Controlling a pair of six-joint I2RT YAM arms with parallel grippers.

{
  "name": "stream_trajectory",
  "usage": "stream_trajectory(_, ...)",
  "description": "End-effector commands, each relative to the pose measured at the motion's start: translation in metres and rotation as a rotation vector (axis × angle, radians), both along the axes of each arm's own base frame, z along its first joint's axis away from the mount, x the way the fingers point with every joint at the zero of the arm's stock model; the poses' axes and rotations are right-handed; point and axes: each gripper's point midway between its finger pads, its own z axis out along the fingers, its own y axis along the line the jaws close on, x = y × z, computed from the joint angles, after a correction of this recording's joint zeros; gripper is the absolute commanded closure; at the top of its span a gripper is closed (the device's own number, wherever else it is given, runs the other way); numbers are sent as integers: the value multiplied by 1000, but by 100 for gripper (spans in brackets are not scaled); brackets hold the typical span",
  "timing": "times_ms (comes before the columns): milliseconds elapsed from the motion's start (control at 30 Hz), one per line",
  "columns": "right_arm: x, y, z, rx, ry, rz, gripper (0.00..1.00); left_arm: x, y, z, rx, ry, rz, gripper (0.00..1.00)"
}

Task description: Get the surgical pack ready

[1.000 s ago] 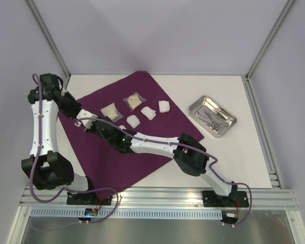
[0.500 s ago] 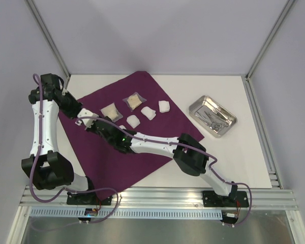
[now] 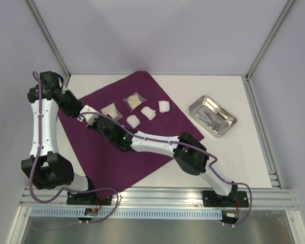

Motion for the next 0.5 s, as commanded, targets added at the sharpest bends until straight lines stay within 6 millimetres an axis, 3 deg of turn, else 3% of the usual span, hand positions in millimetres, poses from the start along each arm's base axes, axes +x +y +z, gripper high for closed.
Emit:
stream_trajectory(0, 8, -9, 6, 23, 20, -34, 99, 7, -2, 25, 17, -79, -40, 70)
stream_trajectory(333, 10, -18, 9, 21, 21, -58, 100, 13, 5, 24, 51, -77, -26, 70)
stream_trajectory(467, 15, -34, 7, 30, 75, -58, 100, 18, 22, 32, 138, -94, 1, 70)
